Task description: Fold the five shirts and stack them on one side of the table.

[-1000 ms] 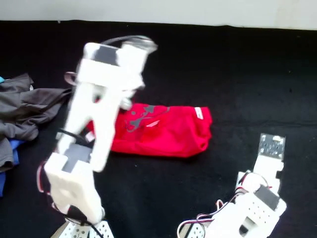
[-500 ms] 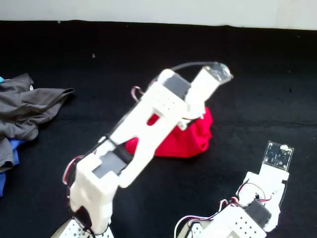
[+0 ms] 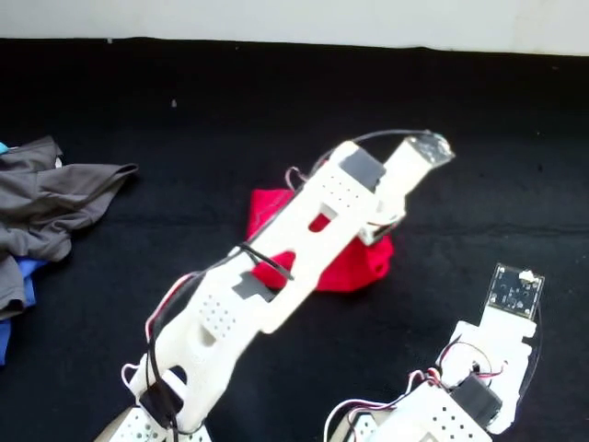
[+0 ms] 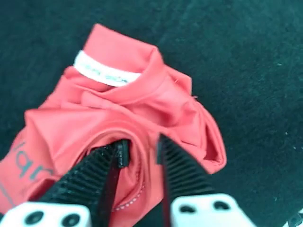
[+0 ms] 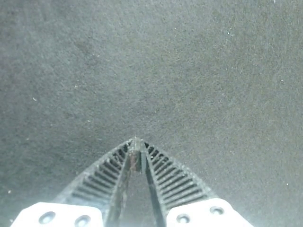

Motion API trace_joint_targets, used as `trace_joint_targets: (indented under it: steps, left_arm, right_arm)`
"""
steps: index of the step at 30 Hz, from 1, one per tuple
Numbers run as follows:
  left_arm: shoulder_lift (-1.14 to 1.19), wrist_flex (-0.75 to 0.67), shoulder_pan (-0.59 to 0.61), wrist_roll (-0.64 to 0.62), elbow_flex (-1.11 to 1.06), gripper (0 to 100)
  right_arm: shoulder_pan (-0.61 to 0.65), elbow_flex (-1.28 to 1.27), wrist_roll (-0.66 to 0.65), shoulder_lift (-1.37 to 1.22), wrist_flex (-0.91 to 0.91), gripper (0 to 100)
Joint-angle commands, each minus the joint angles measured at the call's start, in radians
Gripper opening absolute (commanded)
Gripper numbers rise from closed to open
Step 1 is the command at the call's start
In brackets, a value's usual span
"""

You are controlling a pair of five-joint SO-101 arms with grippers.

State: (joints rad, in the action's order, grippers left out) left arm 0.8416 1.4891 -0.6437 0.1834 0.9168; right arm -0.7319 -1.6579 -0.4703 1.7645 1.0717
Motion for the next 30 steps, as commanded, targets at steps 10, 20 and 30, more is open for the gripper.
trace_joint_targets:
  steps: [10, 20, 30]
  left_arm:
    - [0.021, 0.285, 0.076, -0.061, 0.634, 14]
    - [0.071, 0.285, 0.364, -0.061, 0.504, 1]
    - [0.157, 0.285, 0.288, -0.097, 0.292, 1]
  right_arm:
    - [-0.012, -0.145, -0.009, 0.01, 0.004, 0.6]
    - [-0.012, -0.145, -0.009, 0.01, 0.004, 0.6]
    - [-0.012, -0.145, -0.009, 0.01, 0.002, 0.6]
